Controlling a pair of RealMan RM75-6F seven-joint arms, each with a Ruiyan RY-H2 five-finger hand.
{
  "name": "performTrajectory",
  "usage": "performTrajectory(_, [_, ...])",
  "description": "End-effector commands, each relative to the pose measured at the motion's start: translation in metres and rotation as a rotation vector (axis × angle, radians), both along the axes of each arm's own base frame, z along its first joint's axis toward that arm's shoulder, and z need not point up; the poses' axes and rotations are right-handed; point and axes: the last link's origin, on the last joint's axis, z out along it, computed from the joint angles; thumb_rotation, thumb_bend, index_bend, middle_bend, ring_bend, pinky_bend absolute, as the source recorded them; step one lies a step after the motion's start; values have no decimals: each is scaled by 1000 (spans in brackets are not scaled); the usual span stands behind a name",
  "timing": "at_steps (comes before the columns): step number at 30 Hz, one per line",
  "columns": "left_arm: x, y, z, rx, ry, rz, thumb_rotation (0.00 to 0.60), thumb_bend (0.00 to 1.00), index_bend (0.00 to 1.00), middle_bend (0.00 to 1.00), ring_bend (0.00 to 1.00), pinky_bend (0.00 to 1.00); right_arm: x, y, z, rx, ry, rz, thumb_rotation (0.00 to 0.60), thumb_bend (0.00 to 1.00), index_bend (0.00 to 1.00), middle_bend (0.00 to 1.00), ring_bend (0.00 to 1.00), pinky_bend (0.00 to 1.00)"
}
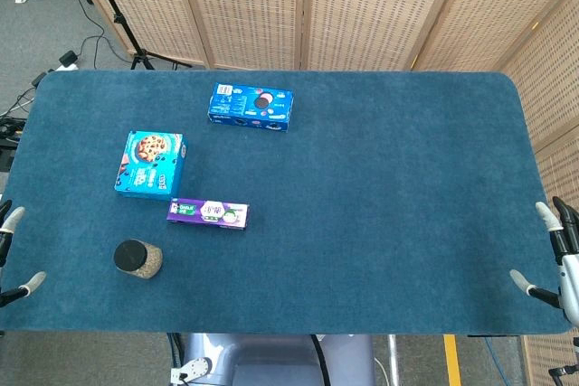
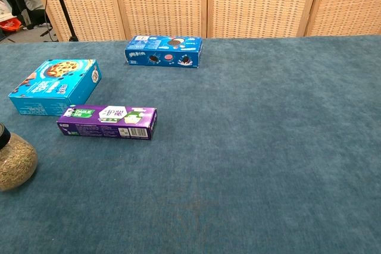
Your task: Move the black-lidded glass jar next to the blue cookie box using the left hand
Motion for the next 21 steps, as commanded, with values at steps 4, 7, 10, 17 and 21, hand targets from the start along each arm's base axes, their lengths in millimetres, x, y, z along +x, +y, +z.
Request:
performTrajectory(4, [0, 0, 0, -17, -10, -9, 600, 0, 0, 0, 0, 0, -2, -2, 0, -6, -4, -15, 600, 0, 0, 0, 0, 0])
performTrajectory(7, [-2, 3, -2, -47, -15, -15, 600, 0, 0, 0, 0, 0, -2, -3, 1, -14, -7, -16, 600, 0, 0, 0, 0, 0])
performTrajectory(10, [-7, 11, -6, -74, 5, -29, 600, 0, 0, 0, 0, 0, -3, -3, 3, -21, -15, -17, 600, 0, 0, 0, 0, 0])
performTrajectory(17, [-31, 36, -26, -162, 8, -67, 600, 0, 0, 0, 0, 0, -4, -3, 7, -23, -36, -22, 600, 0, 0, 0, 0, 0])
performTrajectory(21, [-41, 53, -43, -219, -2, -130, 600, 0, 0, 0, 0, 0, -4, -3, 7, -24, -53, -18, 600, 0, 0, 0, 0, 0])
